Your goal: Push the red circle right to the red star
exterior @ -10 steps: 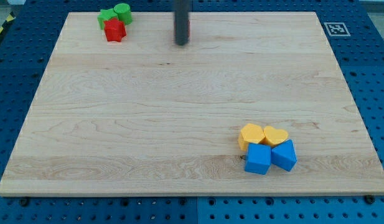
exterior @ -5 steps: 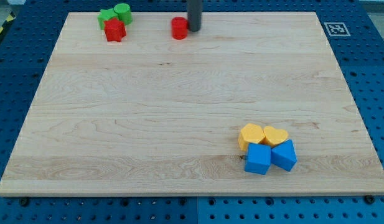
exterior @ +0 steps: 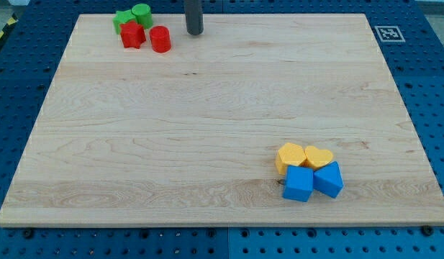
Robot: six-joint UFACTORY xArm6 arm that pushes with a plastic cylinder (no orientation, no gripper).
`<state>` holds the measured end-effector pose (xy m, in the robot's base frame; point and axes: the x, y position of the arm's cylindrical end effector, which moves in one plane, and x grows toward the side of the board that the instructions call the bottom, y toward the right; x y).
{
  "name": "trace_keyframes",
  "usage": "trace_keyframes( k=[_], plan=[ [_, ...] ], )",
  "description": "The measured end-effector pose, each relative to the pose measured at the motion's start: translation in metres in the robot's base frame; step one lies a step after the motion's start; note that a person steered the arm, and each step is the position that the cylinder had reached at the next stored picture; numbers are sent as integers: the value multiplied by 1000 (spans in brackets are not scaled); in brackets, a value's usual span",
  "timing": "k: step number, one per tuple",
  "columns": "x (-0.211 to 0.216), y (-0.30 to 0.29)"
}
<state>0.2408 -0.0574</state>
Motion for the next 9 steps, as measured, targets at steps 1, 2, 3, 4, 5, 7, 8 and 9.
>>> trace_keyframes(
  k=[1, 2, 3, 4, 5, 7, 8, 9],
  plan=[
    [0, 3],
    [19, 26],
    [59, 36],
    [91, 18],
    [96, -34],
    [61, -67],
    [51, -91],
    [50, -99]
  ],
)
